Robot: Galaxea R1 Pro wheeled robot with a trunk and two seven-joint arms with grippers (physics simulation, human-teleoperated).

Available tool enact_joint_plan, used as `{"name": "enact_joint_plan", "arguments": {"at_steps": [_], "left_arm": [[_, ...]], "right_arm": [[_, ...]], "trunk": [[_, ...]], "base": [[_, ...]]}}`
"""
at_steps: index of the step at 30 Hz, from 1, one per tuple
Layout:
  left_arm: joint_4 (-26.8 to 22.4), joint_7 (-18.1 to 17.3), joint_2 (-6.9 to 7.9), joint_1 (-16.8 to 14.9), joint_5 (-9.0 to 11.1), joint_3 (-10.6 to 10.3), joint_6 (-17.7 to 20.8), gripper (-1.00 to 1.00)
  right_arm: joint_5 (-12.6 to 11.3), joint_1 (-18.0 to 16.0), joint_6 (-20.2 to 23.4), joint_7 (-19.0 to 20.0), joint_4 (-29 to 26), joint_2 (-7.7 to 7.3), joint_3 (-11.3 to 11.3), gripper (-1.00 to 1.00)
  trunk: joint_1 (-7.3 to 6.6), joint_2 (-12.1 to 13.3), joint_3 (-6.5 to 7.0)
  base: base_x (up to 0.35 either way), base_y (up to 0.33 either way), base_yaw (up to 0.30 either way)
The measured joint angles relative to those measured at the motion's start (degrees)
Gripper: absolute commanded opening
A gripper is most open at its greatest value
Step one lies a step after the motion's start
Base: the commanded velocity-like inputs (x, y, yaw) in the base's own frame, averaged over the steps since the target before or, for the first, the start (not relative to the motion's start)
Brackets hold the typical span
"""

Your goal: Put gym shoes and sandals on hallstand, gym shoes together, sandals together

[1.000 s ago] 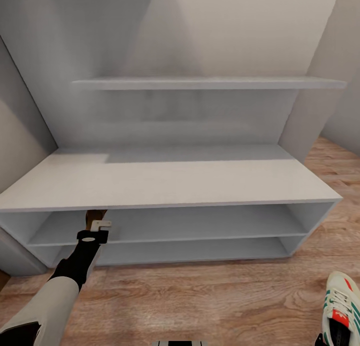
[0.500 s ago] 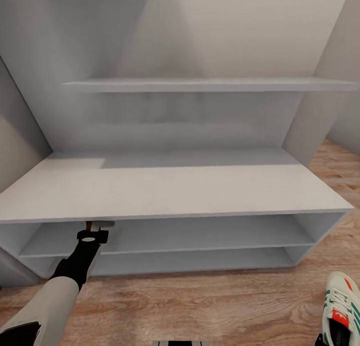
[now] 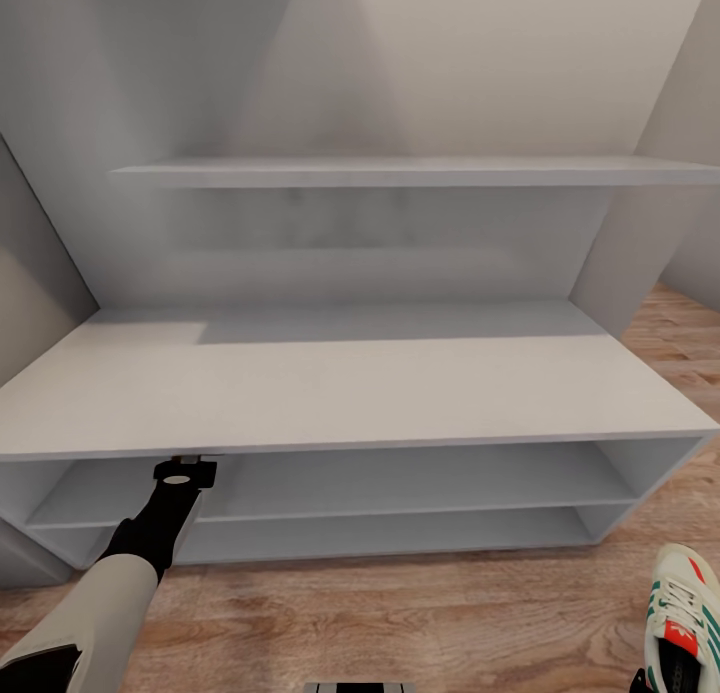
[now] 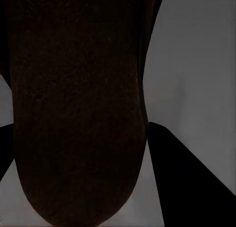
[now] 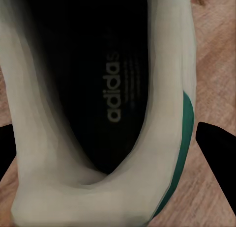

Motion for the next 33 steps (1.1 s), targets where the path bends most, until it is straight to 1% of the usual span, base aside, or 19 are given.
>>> {"name": "enact_joint_plan", "arguments": {"at_steps": [4, 5, 18, 28, 33], "left_arm": [[0.0, -0.1, 0.01, 0.0, 0.0, 0.0, 0.0, -1.0], [0.0, -0.1, -0.01, 0.0, 0.0, 0.0, 0.0, 1.0], [-0.3, -0.1, 0.06, 0.0, -0.2, -0.1, 0.1, 1.0], [-0.7, 0.0, -0.12, 0.0, -0.3, -0.2, 0.1, 1.0], [-0.7, 0.0, -0.14, 0.0, -0.3, -0.2, 0.1, 1.0]], "right_arm": [[0.0, 0.0, 0.0, 0.0, 0.0, 0.0, 0.0, -1.0], [0.0, 0.0, 0.0, 0.0, 0.0, 0.0, 0.0, -1.0], [0.1, 0.0, 0.0, 0.0, 0.1, 0.0, 0.0, -1.0], [0.1, 0.0, 0.0, 0.0, 0.1, 0.0, 0.0, -1.0], [0.1, 0.0, 0.0, 0.0, 0.0, 0.0, 0.0, -1.0]], "trunk": [[0.0, 0.0, 0.0], [0.0, 0.0, 0.0], [0.01, 0.0, 0.0], [0.04, 0.0, 0.0], [0.04, 0.0, 0.0]], "base": [[0.009, 0.0, 0.0], [0.003, 0.0, 0.0], [-0.01, 0.0, 0.0], [-0.289, -0.005, 0.0], [-0.32, -0.119, 0.0]]}}
